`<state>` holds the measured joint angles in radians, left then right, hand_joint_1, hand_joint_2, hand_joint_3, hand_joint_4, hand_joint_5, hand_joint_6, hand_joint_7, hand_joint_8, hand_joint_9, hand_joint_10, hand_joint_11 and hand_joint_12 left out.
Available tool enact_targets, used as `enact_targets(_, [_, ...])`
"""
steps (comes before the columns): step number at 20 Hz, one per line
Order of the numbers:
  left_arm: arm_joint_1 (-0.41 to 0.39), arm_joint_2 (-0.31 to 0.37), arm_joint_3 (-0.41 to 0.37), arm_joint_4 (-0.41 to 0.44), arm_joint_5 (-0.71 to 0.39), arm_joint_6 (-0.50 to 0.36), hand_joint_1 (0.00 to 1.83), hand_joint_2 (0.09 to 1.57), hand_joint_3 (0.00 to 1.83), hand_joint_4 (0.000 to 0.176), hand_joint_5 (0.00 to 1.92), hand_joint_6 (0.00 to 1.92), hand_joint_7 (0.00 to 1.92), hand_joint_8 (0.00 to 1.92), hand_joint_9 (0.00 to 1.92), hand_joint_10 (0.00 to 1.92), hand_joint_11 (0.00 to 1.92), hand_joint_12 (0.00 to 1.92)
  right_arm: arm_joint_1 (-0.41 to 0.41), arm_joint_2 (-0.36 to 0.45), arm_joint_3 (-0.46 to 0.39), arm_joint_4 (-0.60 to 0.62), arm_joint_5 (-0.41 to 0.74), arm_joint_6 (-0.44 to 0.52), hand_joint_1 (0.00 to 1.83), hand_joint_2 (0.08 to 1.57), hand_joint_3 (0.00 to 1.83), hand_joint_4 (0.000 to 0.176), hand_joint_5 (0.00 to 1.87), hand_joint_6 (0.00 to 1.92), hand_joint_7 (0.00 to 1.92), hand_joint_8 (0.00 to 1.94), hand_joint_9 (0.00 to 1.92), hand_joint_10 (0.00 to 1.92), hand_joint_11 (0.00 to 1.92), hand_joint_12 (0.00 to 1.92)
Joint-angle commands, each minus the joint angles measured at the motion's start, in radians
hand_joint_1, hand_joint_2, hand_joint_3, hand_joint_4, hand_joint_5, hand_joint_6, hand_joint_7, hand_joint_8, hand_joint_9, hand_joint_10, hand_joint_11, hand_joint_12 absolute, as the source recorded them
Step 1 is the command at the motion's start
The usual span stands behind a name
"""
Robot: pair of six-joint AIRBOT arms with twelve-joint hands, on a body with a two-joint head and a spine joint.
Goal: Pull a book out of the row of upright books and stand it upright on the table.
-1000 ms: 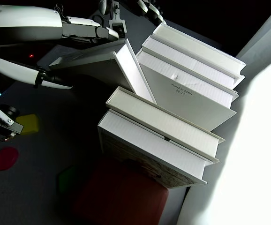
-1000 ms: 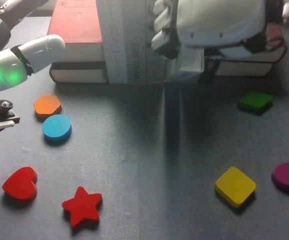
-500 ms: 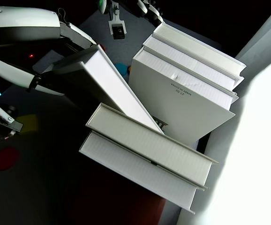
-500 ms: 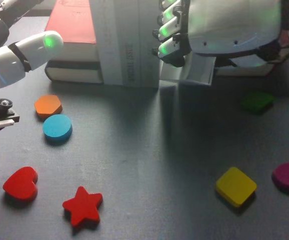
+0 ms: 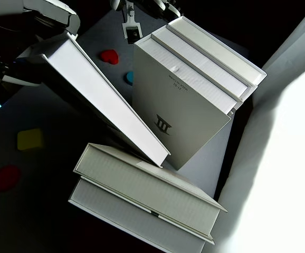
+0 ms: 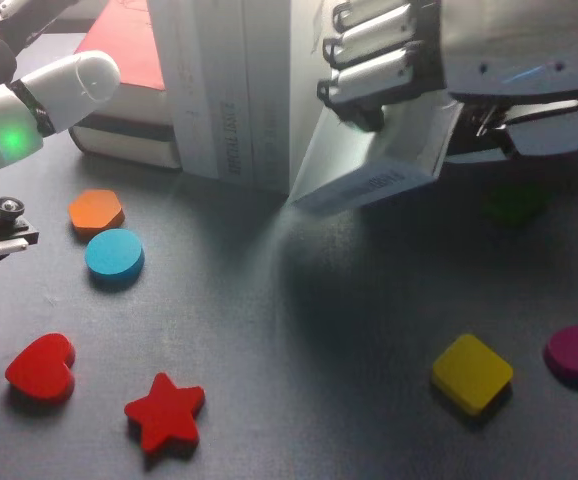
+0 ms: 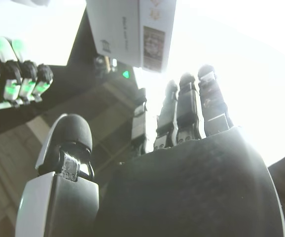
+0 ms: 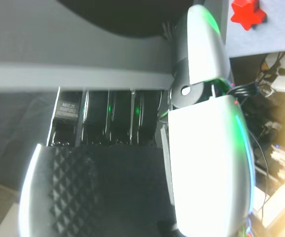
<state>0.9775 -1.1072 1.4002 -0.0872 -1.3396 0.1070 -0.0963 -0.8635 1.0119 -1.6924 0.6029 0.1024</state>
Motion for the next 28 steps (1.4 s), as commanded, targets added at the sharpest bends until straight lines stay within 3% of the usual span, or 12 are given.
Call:
enact_targets(1, [-0.006, -0.006, 0.006, -0.026, -0.126, -0.008, 0.19, 1.37, 0.0, 0.098, 0.06, 0.0, 0.0, 0.0, 0.0, 0.0, 0.0, 0.0, 0.018, 0.002, -0.007, 0.078, 0.028, -0.004, 0.81, 1.51, 0.02, 0.0, 0.37, 1.9, 0.38, 1.33, 0.41, 1.62, 0.37, 1.92])
enact_targets(7, [-0.006, -0.007, 0.007, -0.028, -0.128, -0.008, 0.03, 1.37, 0.0, 0.071, 0.06, 0.0, 0.0, 0.0, 0.0, 0.0, 0.0, 0.0, 0.027, 0.027, -0.016, 0.12, 0.103, -0.004, 0.81, 1.51, 0.01, 0.0, 0.37, 1.9, 0.38, 1.33, 0.41, 1.62, 0.37, 1.92])
enact_targets(11, [-0.005, -0.01, 0.01, -0.03, -0.129, -0.008, 0.17, 1.37, 0.0, 0.055, 0.07, 0.0, 0.0, 0.0, 0.0, 0.0, 0.0, 0.0, 0.039, 0.031, -0.018, 0.124, 0.123, -0.004, 0.81, 1.51, 0.01, 0.0, 0.37, 1.9, 0.38, 1.33, 0.41, 1.62, 0.37, 1.92])
enact_targets(14, [-0.006, -0.016, 0.014, -0.033, -0.125, -0.008, 0.23, 1.28, 0.0, 0.106, 0.06, 0.0, 0.0, 0.0, 0.0, 0.0, 0.0, 0.0, 0.073, 0.003, 0.006, 0.062, 0.097, 0.051, 0.81, 1.51, 0.01, 0.0, 0.37, 1.9, 0.38, 1.33, 0.41, 1.62, 0.37, 1.92])
enact_targets(16, [-0.006, -0.019, 0.018, -0.034, -0.121, -0.008, 0.25, 1.28, 0.0, 0.1, 0.06, 0.0, 0.0, 0.0, 0.0, 0.0, 0.0, 0.0, 0.094, -0.045, 0.049, -0.029, 0.09, 0.154, 0.81, 1.51, 0.01, 0.0, 0.37, 1.9, 0.38, 1.33, 0.41, 1.62, 0.37, 1.92])
enact_targets(19, [-0.01, -0.025, 0.023, -0.032, -0.113, -0.008, 0.22, 1.39, 0.03, 0.059, 0.03, 0.0, 0.0, 0.0, 0.0, 0.0, 0.0, 0.0, 0.109, -0.099, 0.101, -0.127, 0.087, 0.262, 0.81, 1.51, 0.01, 0.0, 0.37, 1.9, 0.38, 1.33, 0.41, 1.62, 0.37, 1.92])
enact_targets(21, [-0.011, -0.029, 0.027, -0.031, -0.109, -0.008, 0.34, 1.37, 0.0, 0.103, 0.04, 0.0, 0.0, 0.0, 0.0, 0.0, 0.02, 0.01, 0.121, -0.119, 0.117, -0.168, 0.076, 0.288, 0.81, 1.51, 0.01, 0.0, 0.37, 1.9, 0.38, 1.33, 0.41, 1.62, 0.37, 1.92])
enact_targets(22, [-0.011, -0.03, 0.028, -0.031, -0.106, -0.008, 0.35, 1.37, 0.0, 0.107, 0.05, 0.01, 0.0, 0.0, 0.0, 0.0, 0.0, 0.0, 0.13, -0.127, 0.12, -0.188, 0.071, 0.297, 0.81, 1.51, 0.01, 0.0, 0.37, 1.9, 0.38, 1.33, 0.41, 1.62, 0.37, 1.92])
enact_targets(23, [-0.012, -0.031, 0.03, -0.031, -0.105, -0.008, 0.37, 1.38, 0.0, 0.086, 0.06, 0.01, 0.0, 0.0, 0.0, 0.0, 0.01, 0.0, 0.144, -0.132, 0.121, -0.212, 0.065, 0.305, 0.81, 1.51, 0.01, 0.0, 0.37, 1.9, 0.38, 1.33, 0.41, 1.62, 0.37, 1.92])
enact_targets(24, [-0.012, -0.032, 0.031, -0.03, -0.105, -0.008, 0.39, 1.38, 0.0, 0.076, 0.07, 0.01, 0.0, 0.0, 0.0, 0.0, 0.01, 0.01, 0.154, -0.135, 0.121, -0.227, 0.061, 0.309, 1.08, 1.32, 0.0, 0.0, 0.71, 1.4, 0.65, 1.45, 0.51, 1.64, 0.35, 1.92])
enact_targets(25, [-0.012, -0.034, 0.032, -0.03, -0.104, -0.008, 0.39, 1.39, 0.0, 0.083, 0.06, 0.01, 0.0, 0.0, 0.0, 0.0, 0.02, 0.01, 0.164, -0.14, 0.122, -0.248, 0.059, 0.319, 1.09, 1.24, 0.0, 0.0, 0.8, 1.29, 0.72, 1.11, 0.48, 1.35, 0.18, 1.92])
enact_targets(28, [-0.013, -0.037, 0.035, -0.03, -0.102, -0.008, 0.37, 1.42, 0.0, 0.09, 0.09, 0.0, 0.0, 0.0, 0.0, 0.0, 0.0, 0.18, 0.182, -0.168, 0.126, -0.321, 0.057, 0.356, 1.18, 1.23, 0.01, 0.0, 0.89, 1.27, 0.62, 1.38, 0.25, 1.32, 0.01, 1.92])
